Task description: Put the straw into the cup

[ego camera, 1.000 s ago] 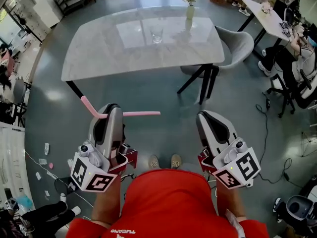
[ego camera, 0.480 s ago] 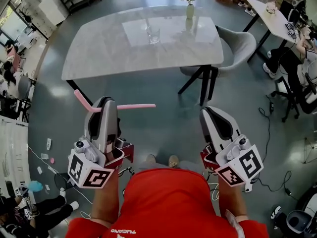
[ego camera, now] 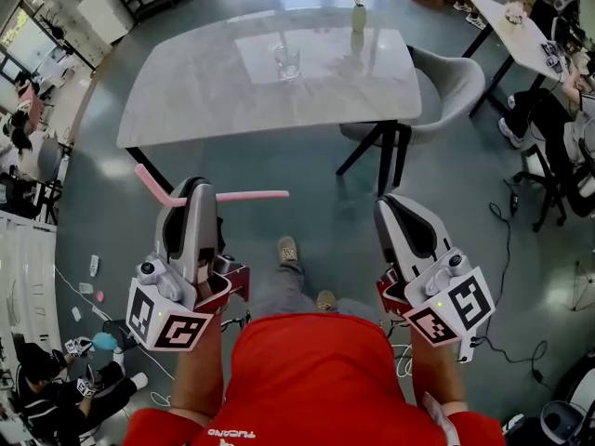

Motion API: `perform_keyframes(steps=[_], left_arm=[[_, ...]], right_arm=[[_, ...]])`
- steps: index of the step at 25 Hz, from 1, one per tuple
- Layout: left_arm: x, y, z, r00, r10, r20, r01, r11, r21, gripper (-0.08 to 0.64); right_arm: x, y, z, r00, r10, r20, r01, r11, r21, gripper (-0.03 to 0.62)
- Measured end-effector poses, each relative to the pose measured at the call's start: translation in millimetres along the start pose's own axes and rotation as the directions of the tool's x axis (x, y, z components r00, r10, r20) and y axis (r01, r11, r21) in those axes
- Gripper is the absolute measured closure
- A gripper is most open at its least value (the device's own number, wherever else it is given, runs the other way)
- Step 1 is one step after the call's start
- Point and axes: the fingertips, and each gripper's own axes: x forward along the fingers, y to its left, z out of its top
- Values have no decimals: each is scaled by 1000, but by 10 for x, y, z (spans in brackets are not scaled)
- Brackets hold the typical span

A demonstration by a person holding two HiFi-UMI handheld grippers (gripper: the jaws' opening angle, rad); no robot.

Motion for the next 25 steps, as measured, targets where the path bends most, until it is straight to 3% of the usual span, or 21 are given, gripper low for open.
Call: perform_keyframes(steps=[12, 25], left_arm=[[119, 171, 88, 999, -34, 42, 35, 999, -23, 531], [1038, 1314, -34, 998, -60, 24, 62, 997, -55, 531]], right_arm=[[94, -2, 88, 999, -48, 0, 48, 998, -48, 591], [1403, -608, 37, 994, -99, -39, 97, 994, -60, 591]])
